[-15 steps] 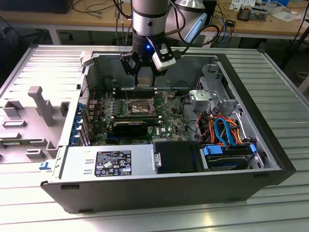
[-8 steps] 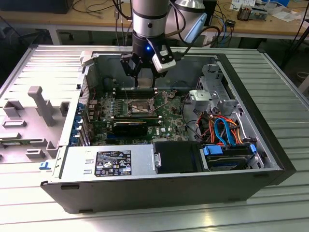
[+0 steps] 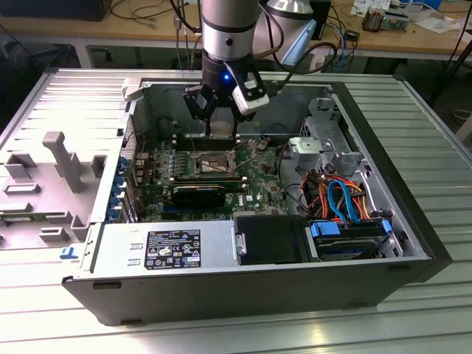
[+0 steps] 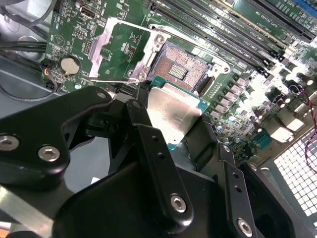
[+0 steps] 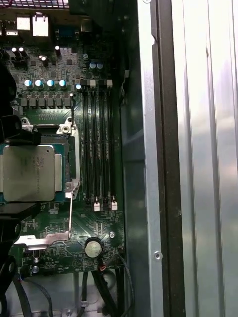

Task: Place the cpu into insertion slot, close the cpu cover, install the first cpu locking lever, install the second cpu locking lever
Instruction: 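Place the cpu into insertion slot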

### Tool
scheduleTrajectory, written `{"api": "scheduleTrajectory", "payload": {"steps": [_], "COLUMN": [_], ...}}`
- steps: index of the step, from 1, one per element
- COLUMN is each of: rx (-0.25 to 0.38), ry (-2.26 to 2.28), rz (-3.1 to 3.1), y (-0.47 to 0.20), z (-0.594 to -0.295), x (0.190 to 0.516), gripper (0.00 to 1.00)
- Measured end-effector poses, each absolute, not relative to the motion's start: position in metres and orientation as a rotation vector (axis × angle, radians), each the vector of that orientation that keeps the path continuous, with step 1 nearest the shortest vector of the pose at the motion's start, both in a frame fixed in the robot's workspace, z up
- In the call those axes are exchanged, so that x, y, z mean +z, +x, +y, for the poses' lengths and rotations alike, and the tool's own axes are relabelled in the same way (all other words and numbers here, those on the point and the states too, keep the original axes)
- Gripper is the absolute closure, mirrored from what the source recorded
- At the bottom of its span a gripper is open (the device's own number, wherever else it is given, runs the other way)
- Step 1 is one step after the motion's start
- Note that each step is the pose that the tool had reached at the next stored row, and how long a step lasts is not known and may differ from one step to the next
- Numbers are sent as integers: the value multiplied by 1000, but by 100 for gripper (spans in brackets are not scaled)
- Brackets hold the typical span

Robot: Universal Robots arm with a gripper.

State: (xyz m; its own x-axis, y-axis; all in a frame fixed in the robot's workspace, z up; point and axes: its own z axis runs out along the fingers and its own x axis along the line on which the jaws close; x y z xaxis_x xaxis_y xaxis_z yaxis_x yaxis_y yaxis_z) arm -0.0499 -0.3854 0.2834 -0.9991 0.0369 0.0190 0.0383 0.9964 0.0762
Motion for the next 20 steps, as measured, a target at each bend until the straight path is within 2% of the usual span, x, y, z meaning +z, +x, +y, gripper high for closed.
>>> {"api": "scheduleTrajectory", "payload": {"steps": [20], "rx": [-120], "ry": [-59], "rz": [-3121], "y": [-52], "z": [-396], "x": [282], "gripper": [45]}}
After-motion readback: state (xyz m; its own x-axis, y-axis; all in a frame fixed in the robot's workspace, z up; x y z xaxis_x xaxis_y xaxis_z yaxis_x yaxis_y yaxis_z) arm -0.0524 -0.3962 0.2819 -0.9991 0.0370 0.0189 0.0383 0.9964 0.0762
